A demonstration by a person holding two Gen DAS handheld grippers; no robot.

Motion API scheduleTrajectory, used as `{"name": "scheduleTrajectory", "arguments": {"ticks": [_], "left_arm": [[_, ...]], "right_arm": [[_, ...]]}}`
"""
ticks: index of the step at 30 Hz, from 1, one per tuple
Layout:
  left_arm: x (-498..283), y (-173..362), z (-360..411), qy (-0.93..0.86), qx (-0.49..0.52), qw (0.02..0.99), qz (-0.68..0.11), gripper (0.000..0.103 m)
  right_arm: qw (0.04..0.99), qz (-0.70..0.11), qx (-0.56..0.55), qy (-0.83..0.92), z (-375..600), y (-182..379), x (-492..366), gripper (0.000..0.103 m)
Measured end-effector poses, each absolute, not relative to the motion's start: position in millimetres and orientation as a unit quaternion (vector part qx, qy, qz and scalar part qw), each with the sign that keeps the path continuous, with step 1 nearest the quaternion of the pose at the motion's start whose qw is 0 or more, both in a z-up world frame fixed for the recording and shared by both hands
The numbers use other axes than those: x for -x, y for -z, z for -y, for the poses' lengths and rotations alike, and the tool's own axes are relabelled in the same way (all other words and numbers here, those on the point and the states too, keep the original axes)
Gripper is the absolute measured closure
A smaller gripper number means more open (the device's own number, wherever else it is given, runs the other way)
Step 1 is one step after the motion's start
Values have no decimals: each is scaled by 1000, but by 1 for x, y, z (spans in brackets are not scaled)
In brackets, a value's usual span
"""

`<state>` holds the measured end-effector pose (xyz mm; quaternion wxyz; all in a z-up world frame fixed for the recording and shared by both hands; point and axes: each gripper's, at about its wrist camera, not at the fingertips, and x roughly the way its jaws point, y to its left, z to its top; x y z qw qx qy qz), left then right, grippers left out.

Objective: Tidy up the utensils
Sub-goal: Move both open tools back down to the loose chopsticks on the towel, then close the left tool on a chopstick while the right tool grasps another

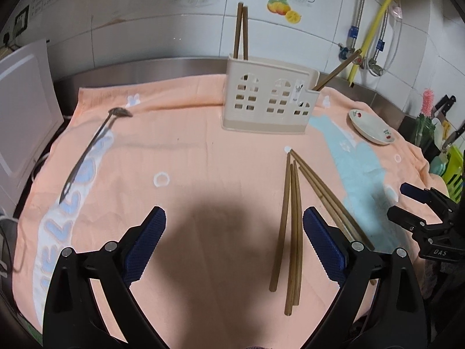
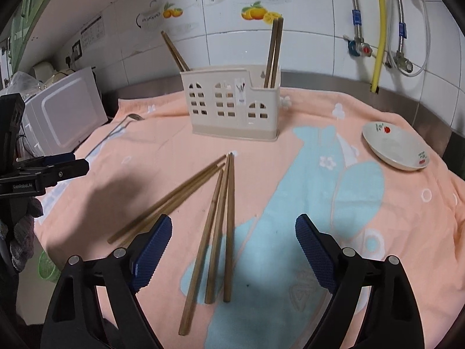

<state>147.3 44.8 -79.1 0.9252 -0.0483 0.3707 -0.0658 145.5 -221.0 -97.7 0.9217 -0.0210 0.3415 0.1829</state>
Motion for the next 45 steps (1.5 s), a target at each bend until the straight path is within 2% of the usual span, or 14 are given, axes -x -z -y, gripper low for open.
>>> {"name": "scheduleTrajectory", "arguments": {"ticks": [3, 6, 13, 17, 20, 23, 30, 31, 32, 36, 40, 45], "left_arm": [[-146, 87, -44, 68, 51, 922, -379, 9], [-145, 94, -43, 68, 52, 918, -386, 9], [-144, 105, -38, 74, 52, 913, -398, 9], [-143, 110, -34, 78, 47, 911, -402, 11], [-144, 112, -33, 81, 47, 909, -406, 21], [-145, 114, -31, 86, 48, 907, -410, 27], [-148, 118, -16, 112, 36, 901, -418, 50], [-148, 119, -14, 115, 34, 900, -419, 53], [-149, 121, -12, 118, 31, 899, -421, 60], [-153, 127, -3, 131, 25, 893, -431, 72], [-158, 130, 6, 146, 22, 889, -434, 81], [-167, 137, 14, 152, 17, 883, -444, 81]], "right_arm": [[918, -351, 23, -182, 221, 106, -145, 23], [914, -362, 24, -183, 219, 114, -146, 31], [904, -384, 27, -187, 213, 132, -150, 55], [900, -393, 27, -188, 211, 139, -154, 63], [898, -397, 33, -187, 208, 141, -156, 70], [897, -399, 34, -188, 206, 143, -159, 75], [893, -407, 43, -189, 201, 149, -165, 85], [892, -408, 44, -190, 200, 151, -165, 89], [891, -410, 46, -190, 200, 152, -166, 91], [890, -413, 48, -189, 199, 155, -167, 94], [888, -418, 48, -185, 200, 157, -169, 96], [888, -417, 50, -186, 200, 157, -169, 96]]}}
